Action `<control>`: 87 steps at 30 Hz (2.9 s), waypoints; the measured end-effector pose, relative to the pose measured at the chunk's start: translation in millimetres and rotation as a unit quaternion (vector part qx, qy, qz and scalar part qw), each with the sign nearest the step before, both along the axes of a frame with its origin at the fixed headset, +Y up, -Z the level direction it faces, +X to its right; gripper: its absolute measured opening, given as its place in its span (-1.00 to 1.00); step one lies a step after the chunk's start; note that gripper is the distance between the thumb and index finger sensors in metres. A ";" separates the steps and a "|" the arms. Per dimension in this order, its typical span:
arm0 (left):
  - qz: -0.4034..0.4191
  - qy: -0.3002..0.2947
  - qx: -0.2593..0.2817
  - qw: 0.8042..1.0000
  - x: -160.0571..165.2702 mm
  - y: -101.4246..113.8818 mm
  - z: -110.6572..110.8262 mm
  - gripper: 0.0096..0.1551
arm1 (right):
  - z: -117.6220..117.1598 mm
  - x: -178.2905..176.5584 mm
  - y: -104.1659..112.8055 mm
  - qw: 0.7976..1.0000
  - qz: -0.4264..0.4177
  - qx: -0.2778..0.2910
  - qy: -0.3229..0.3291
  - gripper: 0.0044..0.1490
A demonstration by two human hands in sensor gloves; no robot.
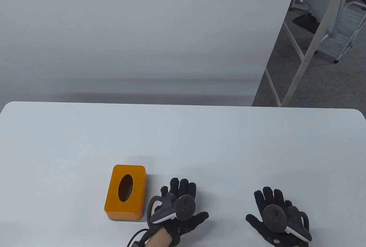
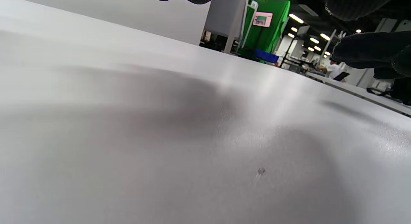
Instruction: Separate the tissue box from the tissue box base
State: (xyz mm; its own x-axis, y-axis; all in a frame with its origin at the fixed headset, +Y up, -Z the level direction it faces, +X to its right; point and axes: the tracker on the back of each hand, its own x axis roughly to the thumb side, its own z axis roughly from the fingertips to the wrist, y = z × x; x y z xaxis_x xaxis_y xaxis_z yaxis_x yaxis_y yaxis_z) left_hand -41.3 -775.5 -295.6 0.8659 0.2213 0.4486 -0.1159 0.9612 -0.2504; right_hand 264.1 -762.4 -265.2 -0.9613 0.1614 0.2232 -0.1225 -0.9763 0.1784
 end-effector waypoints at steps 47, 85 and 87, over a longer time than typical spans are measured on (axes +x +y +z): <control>-0.020 0.381 -0.036 0.924 -164.0 16.6 -22.4 0.39 | 0.6 -13.0 -13.3 0.999 -0.003 -0.038 0.039 0.09; 0.504 0.070 -0.207 0.836 15.1 10.5 32.4 0.38 | 6.1 -49.6 -15.9 0.821 -0.544 -0.161 0.073 0.58; 0.470 0.067 -0.183 0.861 9.0 14.8 30.1 0.38 | 4.7 -44.6 -18.2 0.834 -0.525 -0.150 0.076 0.57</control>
